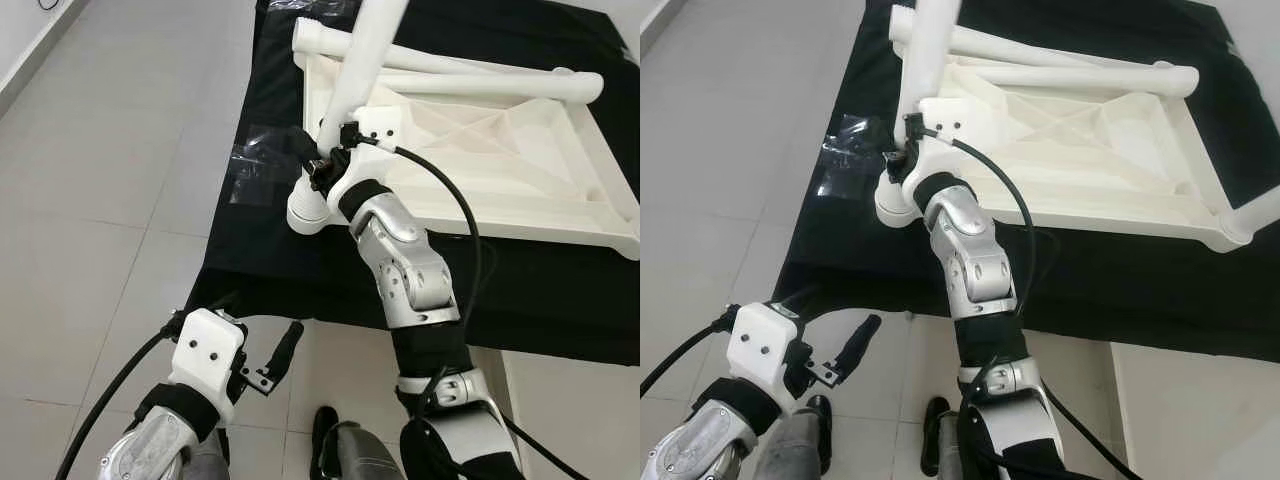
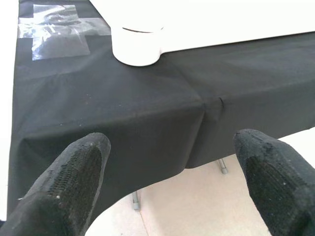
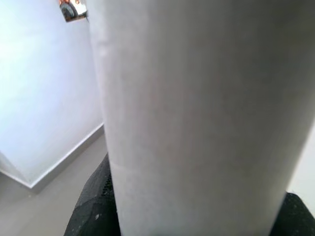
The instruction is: Building children table
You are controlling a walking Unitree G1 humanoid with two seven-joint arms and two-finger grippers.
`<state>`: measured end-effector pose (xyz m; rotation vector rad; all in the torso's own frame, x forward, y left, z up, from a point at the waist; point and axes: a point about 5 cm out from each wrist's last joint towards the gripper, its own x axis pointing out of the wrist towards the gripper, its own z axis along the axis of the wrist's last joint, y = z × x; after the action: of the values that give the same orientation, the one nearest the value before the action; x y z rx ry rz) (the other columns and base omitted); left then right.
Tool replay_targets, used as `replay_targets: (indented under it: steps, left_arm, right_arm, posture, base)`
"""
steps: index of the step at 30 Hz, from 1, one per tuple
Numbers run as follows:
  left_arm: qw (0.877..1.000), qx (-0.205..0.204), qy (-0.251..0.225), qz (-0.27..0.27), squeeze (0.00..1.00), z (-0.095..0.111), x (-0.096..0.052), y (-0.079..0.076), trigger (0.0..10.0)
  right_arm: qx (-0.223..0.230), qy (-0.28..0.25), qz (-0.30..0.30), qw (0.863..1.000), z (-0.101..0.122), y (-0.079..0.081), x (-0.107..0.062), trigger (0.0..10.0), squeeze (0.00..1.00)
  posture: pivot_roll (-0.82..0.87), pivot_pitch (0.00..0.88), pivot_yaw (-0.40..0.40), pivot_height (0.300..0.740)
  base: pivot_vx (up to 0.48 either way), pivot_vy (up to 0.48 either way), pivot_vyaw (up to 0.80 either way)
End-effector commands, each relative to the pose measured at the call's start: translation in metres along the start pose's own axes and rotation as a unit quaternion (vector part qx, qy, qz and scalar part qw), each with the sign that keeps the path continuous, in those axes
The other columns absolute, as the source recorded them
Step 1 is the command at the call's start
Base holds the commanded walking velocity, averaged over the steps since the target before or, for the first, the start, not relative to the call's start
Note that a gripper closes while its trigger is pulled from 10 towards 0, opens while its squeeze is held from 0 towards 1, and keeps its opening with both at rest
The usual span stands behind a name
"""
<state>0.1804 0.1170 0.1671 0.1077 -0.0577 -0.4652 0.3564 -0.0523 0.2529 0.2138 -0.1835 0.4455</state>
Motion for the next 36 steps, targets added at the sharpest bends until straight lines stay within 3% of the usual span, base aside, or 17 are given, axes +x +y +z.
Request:
replay_targets:
  steps: [1,8,14,15,21,23,33,36]
  left_arm:
    - [1.0,-0.005,0.012,0.0,0.0,-0.007,0.0,0.0,10.0]
    - [1.0,0.003,0.009,0.001,0.0,-0.008,0.005,0.004,10.0]
    - [1.0,0.007,0.008,0.006,0.0,-0.008,0.006,0.007,10.0]
    - [1.0,0.0,0.005,0.025,0.0,-0.008,0.009,0.014,10.0]
    - [0.999,-0.003,0.002,0.042,0.0,-0.008,0.012,0.02,10.0]
    - [0.997,-0.005,-0.004,0.075,0.0,-0.005,0.02,0.034,10.0]
    - [0.995,0.015,-0.014,0.094,0.0,0.001,0.032,0.048,10.0]
    - [0.995,0.025,-0.023,0.097,0.0,0.005,0.039,0.057,10.0]
  right_arm:
    - [0.063,0.081,-0.009,0.995,-0.05,0.005,-0.008,10.0,0.0]
    - [0.072,0.022,0.061,0.995,-0.047,0.014,-0.015,10.0,0.0]
    - [0.083,-0.005,0.066,0.994,-0.038,0.012,-0.014,10.0,0.0]
    - [0.107,-0.043,0.074,0.991,-0.021,0.008,-0.01,10.0,0.0]
    - [0.128,-0.069,0.082,0.986,-0.008,0.004,-0.006,10.0,0.0]
    - [0.144,-0.108,0.095,0.979,0.014,-0.001,-0.004,10.0,0.0]
    - [0.141,-0.152,0.103,0.973,0.035,-0.012,-0.004,10.0,0.0]
    - [0.167,-0.174,0.113,0.964,0.044,-0.017,-0.004,10.0,0.0]
  posture:
    - [0.15,0.325,-0.137,0.74]
    - [0.15,0.313,-0.132,0.74]
    - [0.15,0.309,-0.131,0.74]
    - [0.15,0.295,-0.122,0.74]
    - [0.15,0.286,-0.118,0.74]
    - [0.14,0.267,-0.107,0.74]
    - [0.14,0.233,-0.083,0.74]
    - [0.14,0.198,-0.074,0.74]
  base:
    - [0.0,0.0,0.0]
    - [0.0,0.0,0.0]
    - [0.0,0.0,0.0]
    - [0.0,0.0,0.0]
    - [0.0,0.0,0.0]
    - [0.0,0.0,0.0]
    - [0.0,0.0,0.0]
    - [0.0,0.0,0.0]
